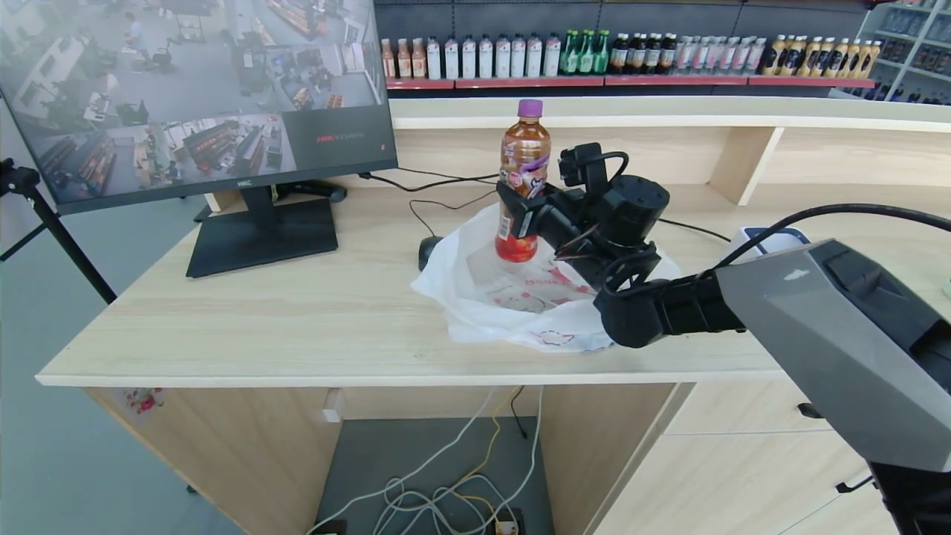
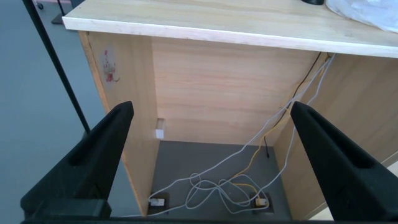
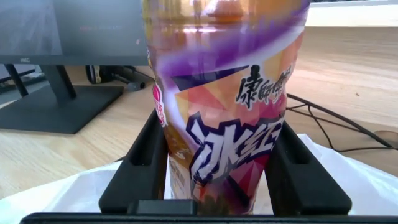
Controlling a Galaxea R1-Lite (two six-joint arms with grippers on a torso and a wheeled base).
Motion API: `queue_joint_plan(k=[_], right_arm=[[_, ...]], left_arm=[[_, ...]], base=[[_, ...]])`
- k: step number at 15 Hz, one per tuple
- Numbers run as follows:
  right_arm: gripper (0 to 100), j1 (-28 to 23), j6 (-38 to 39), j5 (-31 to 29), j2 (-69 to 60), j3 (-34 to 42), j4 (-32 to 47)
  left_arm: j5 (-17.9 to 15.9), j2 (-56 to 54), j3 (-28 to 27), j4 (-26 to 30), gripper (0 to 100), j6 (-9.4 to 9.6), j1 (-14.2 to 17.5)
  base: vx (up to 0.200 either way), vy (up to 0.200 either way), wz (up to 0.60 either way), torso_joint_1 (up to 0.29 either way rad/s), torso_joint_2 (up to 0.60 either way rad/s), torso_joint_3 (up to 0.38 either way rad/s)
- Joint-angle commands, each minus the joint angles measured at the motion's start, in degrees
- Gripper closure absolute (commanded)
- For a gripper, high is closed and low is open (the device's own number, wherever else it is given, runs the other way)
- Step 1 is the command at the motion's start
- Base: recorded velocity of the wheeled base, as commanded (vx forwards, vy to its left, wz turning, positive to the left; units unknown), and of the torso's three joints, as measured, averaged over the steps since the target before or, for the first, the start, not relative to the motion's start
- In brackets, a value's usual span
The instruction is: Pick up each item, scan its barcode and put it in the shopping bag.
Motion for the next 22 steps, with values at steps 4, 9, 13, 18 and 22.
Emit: queue_joint_plan(k=[4, 9, 13, 18, 22], right_arm=[[100, -0.58, -0.08, 0.01, 2.57, -2.0, -0.04], [100, -0.41, -0.26, 0.1, 3.36, -1.56, -1.36], [100, 0.03, -0.26, 0.19, 3.97, -1.03, -3.2], [100, 0.74, -0.61, 0.01, 4.15, 4.15, -7.95], [100, 0.74, -0.7, 0.01, 3.45, 7.05, -9.44]], left_arm=[[0.0, -0.02, 0.0, 0.0, 0, 0.05, 0.0], [0.0, -0.02, 0.0, 0.0, 0, 0.05, 0.0], [0.0, -0.02, 0.0, 0.0, 0, 0.05, 0.0], [0.0, -0.02, 0.0, 0.0, 0, 0.05, 0.0], [0.0, -0.02, 0.0, 0.0, 0, 0.05, 0.0]], base=[[0.0, 0.0, 0.0, 0.0, 0.0, 0.0], [0.0, 0.0, 0.0, 0.0, 0.0, 0.0], [0.0, 0.0, 0.0, 0.0, 0.0, 0.0], [0.0, 0.0, 0.0, 0.0, 0.0, 0.0], [0.0, 0.0, 0.0, 0.0, 0.0, 0.0]])
